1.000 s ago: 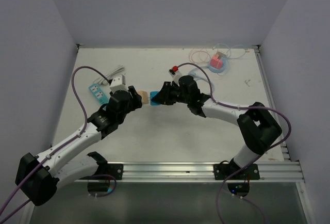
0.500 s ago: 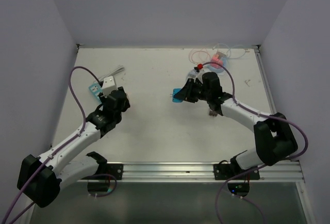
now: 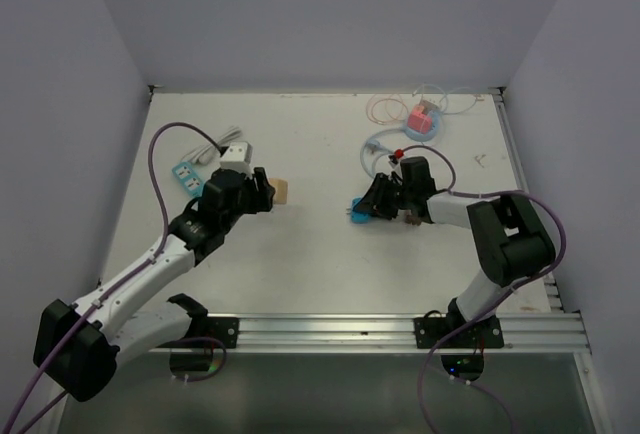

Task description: Pull the plug off the socket

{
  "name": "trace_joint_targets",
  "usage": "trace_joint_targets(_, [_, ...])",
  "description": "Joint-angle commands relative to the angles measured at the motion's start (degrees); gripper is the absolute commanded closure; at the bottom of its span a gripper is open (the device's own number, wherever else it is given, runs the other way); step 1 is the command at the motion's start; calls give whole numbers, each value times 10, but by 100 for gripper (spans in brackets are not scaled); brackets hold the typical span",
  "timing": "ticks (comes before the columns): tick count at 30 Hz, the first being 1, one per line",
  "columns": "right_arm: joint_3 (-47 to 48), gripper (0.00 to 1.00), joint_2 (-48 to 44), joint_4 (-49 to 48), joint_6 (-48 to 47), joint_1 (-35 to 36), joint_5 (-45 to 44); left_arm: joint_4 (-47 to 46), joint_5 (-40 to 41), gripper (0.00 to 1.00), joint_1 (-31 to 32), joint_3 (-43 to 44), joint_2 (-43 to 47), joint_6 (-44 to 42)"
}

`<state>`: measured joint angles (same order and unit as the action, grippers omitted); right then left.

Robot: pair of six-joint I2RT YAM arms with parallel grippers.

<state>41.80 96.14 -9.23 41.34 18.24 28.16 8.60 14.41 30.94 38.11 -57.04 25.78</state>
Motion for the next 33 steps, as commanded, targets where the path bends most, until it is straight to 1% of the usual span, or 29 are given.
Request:
trace_joint_targets(1, [8, 55, -6, 15, -19, -9, -33, -76, -78, 96, 3, 32, -4, -36])
trace_joint_targets(2, [9, 46, -13, 25, -22, -11, -44, -76, -93, 96, 3, 32, -4, -42])
trace_joint_targets(3, [11, 43, -17, 50, -27, -14, -66, -95, -100, 96, 3, 31, -7, -43])
trace_joint_targets(5, [17, 35, -35, 75, -42, -14, -92, -96, -112, 96, 4, 32, -12, -45])
trace_joint_targets(6, [19, 26, -42, 90, -44, -14, -114, -97, -114, 96, 4, 32, -14, -47])
trace_joint_targets(9, [21, 15, -73, 110, -52, -14, -128, -102, -127, 96, 4, 31, -17, -47])
trace_joint_targets(10, [21, 10, -80, 106, -55, -12, -119, -104, -130, 96, 4, 32, -17, -46])
trace_joint_targets(11, [20, 7, -89, 101, -57, -11, -109, -104, -132, 96, 4, 32, -18, -45])
trace_joint_targets(14, [15, 2, -122, 66, -81, 0, -75, -99, -138, 96, 4, 42, -23, -43])
trace_joint_targets(16, [16, 1, -136, 44, -87, 14, -60, -97, -141, 96, 4, 47, -27, -45])
trace_joint_targets(18, [18, 1, -141, 33, -83, 30, -38, -97, -142, 96, 4, 48, -28, -45])
trace_joint_targets(20, [28, 1, -143, 20, -79, 55, -22, -99, -162, 96, 4, 48, -29, -42])
trace_joint_targets(26, [53, 1, -138, -37, -74, 121, -4, -97, -172, 96, 4, 53, -36, -14])
trace_joint_targets(29, [64, 1, -139, -32, -131, 148, -7, -87, -175, 96, 4, 68, -45, -8])
trace_joint_targets(30, [66, 1, -141, -17, -154, 159, -22, -60, -173, 96, 4, 74, -51, -8])
trace_joint_targets(31, [67, 1, -145, -8, -199, 162, -36, -49, -172, 96, 4, 87, -54, -7])
trace_joint_targets(33, [66, 1, -157, 7, -242, 172, -58, -17, -168, 97, 4, 102, -62, -13])
